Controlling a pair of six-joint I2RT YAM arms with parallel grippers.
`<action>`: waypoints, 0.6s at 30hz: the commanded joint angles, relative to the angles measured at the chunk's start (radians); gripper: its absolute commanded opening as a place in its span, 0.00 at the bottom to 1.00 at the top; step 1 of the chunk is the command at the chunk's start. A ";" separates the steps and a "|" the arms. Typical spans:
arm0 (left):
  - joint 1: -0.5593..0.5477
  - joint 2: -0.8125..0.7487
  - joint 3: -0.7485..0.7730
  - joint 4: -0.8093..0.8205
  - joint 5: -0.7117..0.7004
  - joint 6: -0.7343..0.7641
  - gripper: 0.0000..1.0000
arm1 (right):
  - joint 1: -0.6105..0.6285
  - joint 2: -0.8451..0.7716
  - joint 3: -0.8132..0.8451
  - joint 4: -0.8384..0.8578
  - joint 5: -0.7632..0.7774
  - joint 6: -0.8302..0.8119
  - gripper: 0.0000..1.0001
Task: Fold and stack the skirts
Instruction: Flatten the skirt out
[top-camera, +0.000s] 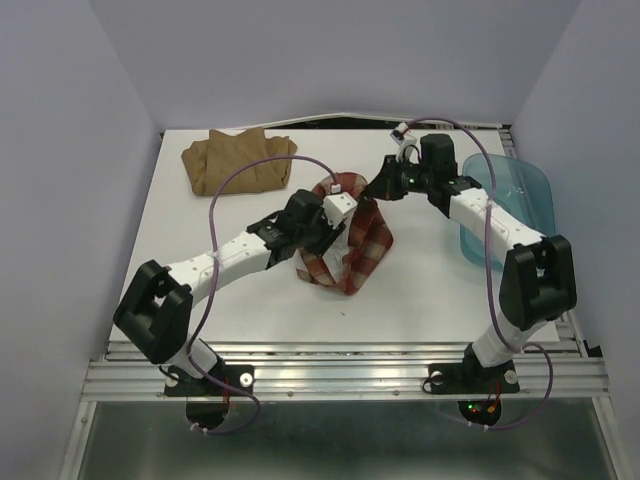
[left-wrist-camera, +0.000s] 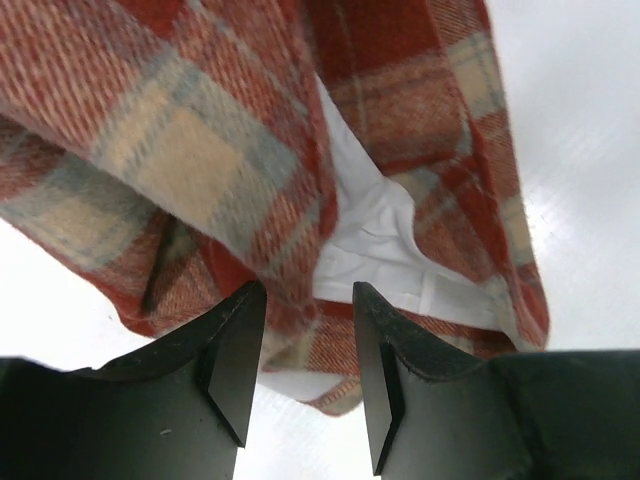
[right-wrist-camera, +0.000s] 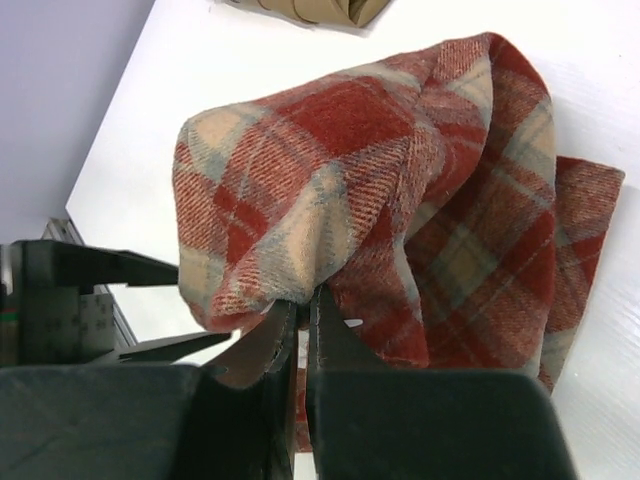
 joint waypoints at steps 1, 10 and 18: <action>-0.006 0.043 0.073 0.111 -0.118 -0.029 0.51 | -0.001 0.016 0.007 0.106 -0.035 0.041 0.01; 0.008 0.109 0.177 0.080 -0.207 -0.053 0.00 | -0.010 0.075 0.099 -0.011 0.047 -0.005 0.55; 0.047 0.140 0.242 -0.023 -0.149 -0.112 0.00 | -0.052 -0.229 -0.204 -0.154 0.131 -0.016 0.85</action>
